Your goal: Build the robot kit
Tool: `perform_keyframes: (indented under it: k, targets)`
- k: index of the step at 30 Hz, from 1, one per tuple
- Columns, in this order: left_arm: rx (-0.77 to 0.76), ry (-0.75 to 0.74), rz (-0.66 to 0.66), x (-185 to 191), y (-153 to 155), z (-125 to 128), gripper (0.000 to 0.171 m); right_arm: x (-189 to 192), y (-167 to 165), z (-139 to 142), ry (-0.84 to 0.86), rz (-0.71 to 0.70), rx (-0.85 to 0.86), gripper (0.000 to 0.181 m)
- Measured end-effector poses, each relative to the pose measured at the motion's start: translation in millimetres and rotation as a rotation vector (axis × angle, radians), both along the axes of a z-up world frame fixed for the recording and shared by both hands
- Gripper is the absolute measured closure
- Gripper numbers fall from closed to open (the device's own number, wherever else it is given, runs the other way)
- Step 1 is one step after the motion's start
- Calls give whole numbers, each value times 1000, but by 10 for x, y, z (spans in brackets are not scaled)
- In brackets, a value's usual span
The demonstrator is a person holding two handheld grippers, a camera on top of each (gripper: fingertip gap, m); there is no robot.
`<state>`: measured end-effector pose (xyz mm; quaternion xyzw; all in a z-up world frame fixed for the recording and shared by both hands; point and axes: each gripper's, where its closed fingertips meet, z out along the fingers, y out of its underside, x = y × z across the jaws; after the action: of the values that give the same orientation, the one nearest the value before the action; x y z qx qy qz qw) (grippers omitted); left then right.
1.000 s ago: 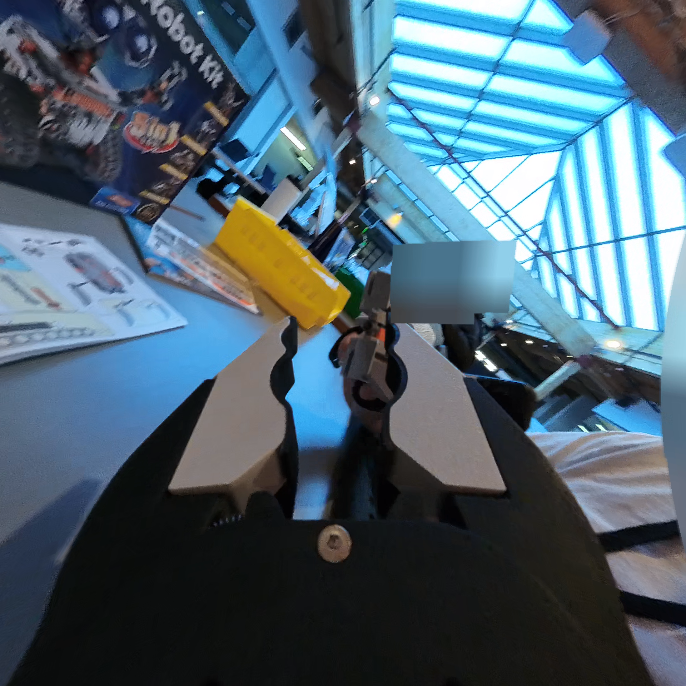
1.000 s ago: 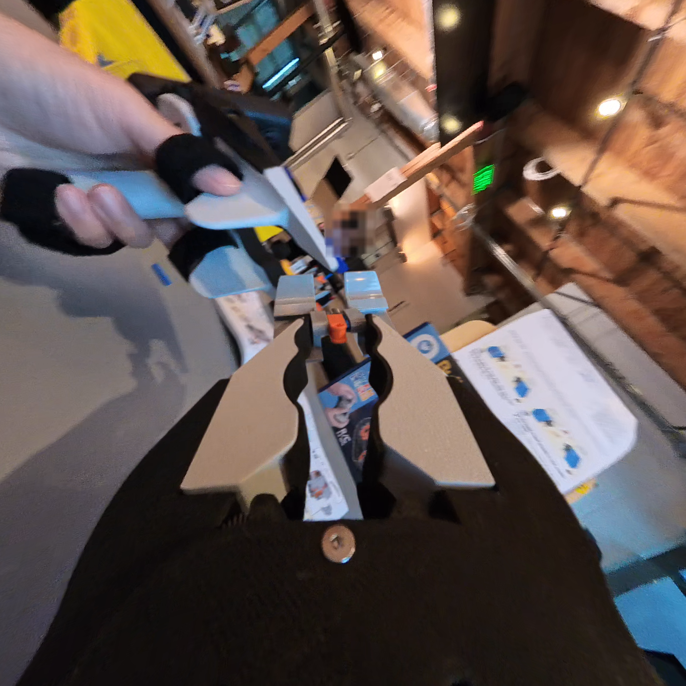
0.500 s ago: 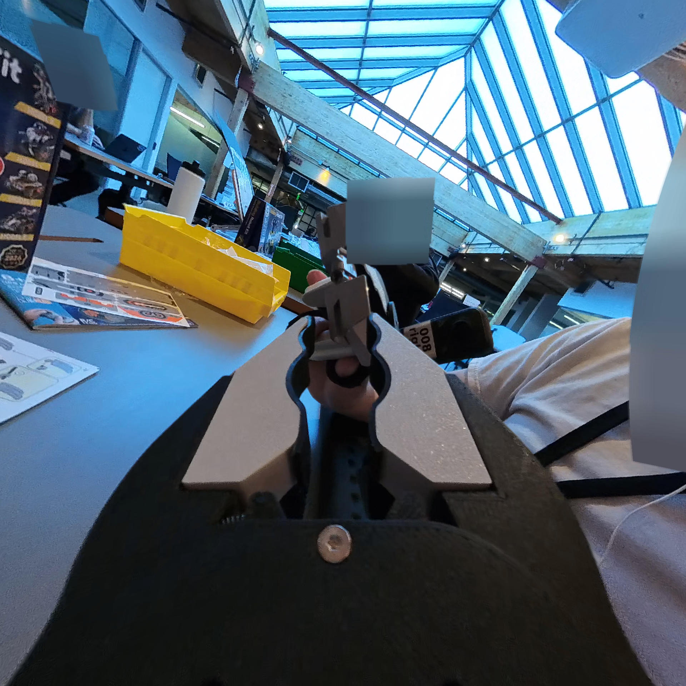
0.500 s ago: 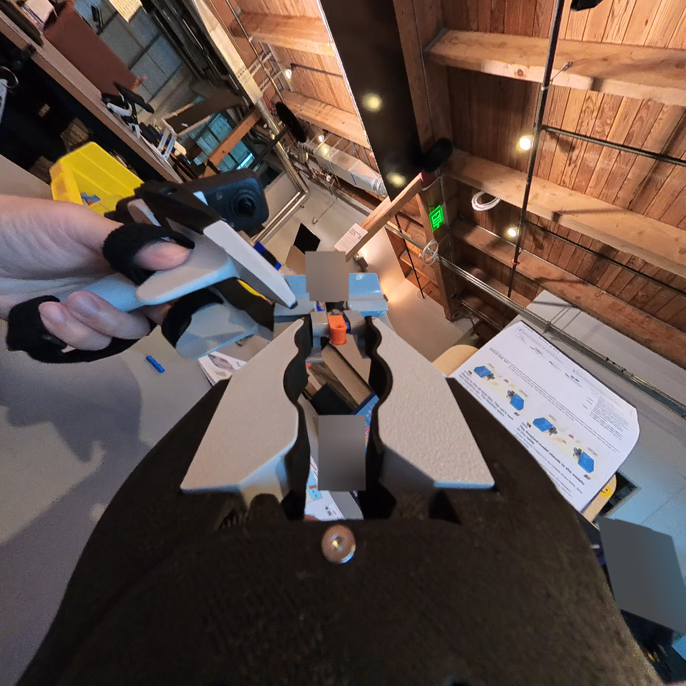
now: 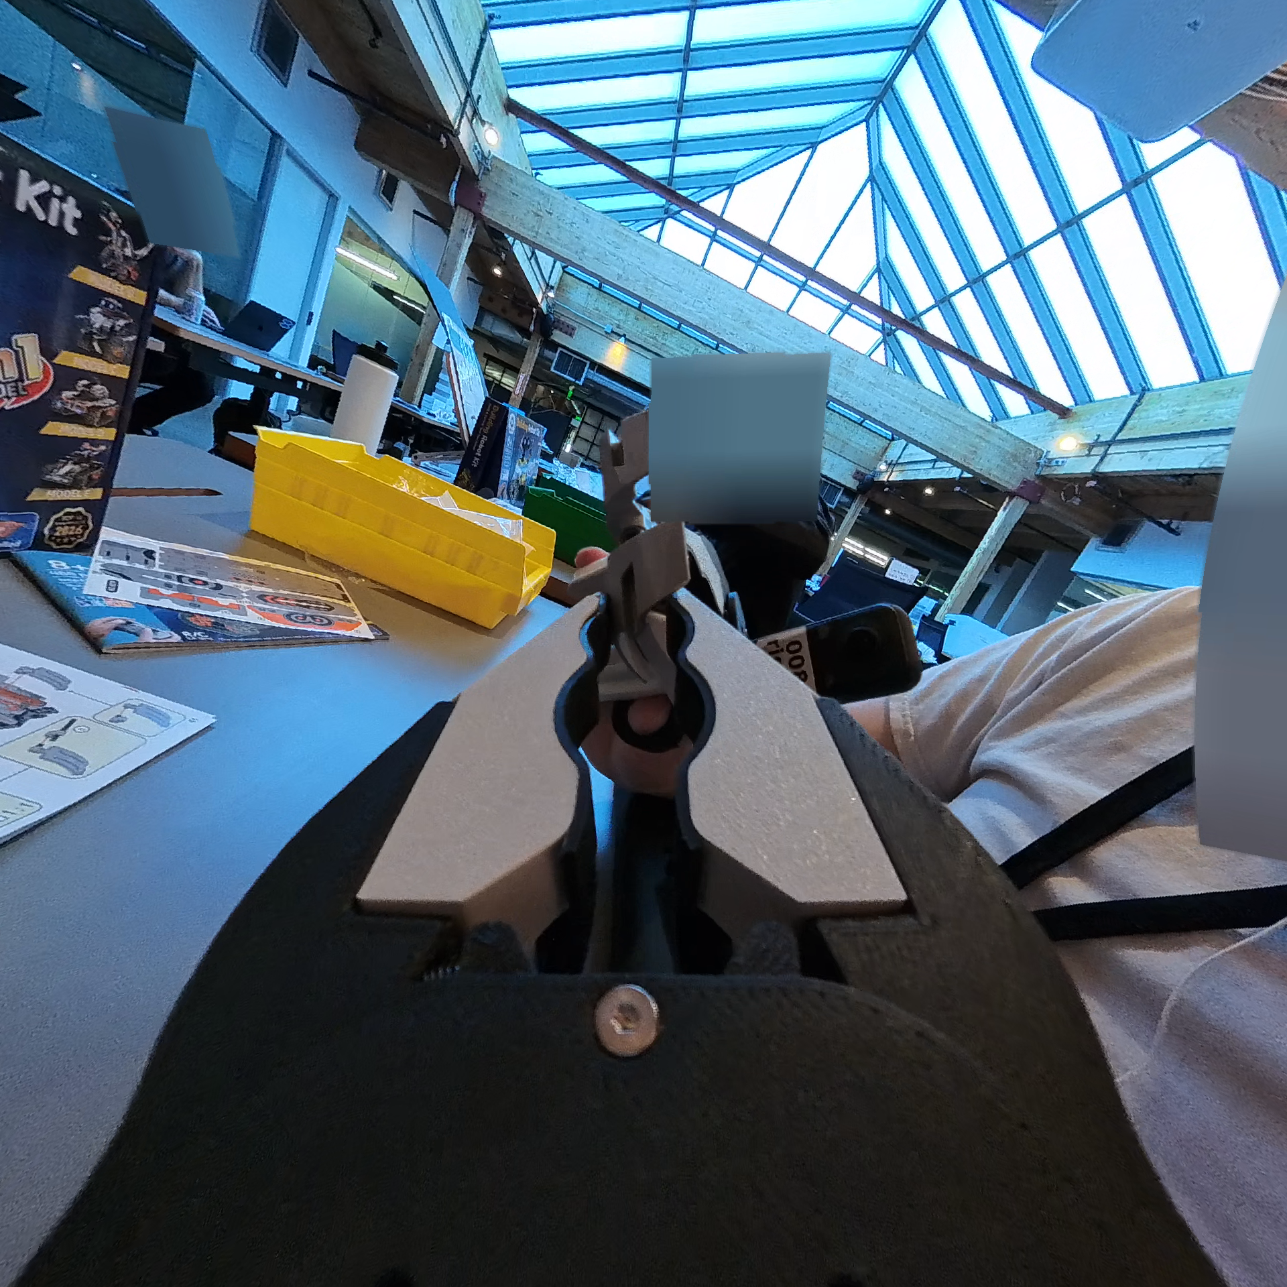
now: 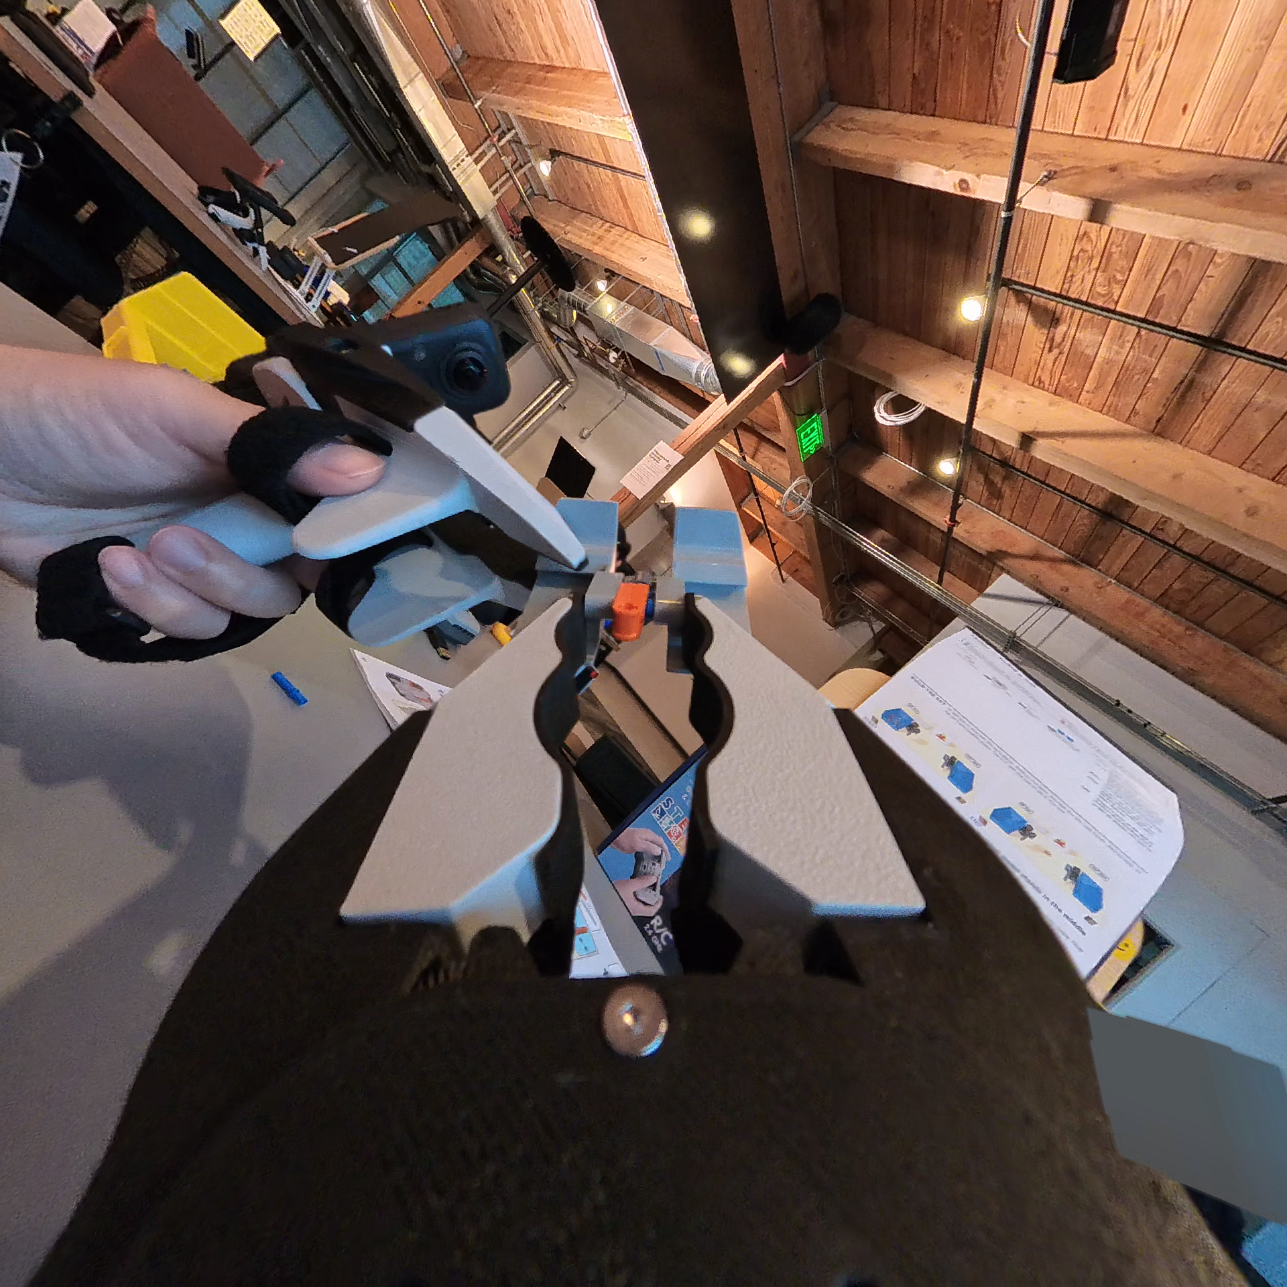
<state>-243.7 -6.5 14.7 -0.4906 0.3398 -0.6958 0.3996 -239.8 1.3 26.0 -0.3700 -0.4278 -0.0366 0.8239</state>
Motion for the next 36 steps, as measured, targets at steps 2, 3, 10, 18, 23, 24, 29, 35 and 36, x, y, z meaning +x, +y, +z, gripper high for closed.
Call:
perform_keyframes:
  k: [2, 3, 10, 18, 23, 24, 29, 35, 36]
  targets:
    - [1, 2, 3, -1, 5, -4, 159, -2, 3, -4, -1, -3, -2, 156]
    - [3, 4, 6, 0, 7, -7, 159, 0, 6, -6, 0, -3, -5, 156]
    - [6, 11, 28, -9, 35, -13, 161, -11, 27, -13, 2, -29, -15, 156]
    - [-17, -4, 49, -54, 95, 2, 162, -61, 63, -11, 28, -59, -40, 156]
    - [-21, -1, 50, -59, 102, -3, 162, -69, 68, -12, 21, -69, -37, 156]
    - [-19, 3, 53, -55, 104, -10, 163, -67, 70, -16, 17, -70, -37, 156]
    - [-55, 23, 50, -36, 136, -63, 162, -55, 104, -62, 0, -75, -64, 156]
    - [-79, 53, 135, -152, 292, -108, 146, 171, 196, -85, -7, -140, -86, 155]
    - [-62, 62, 206, -254, 378, -108, 143, 239, 219, -78, 5, -154, -91, 155]
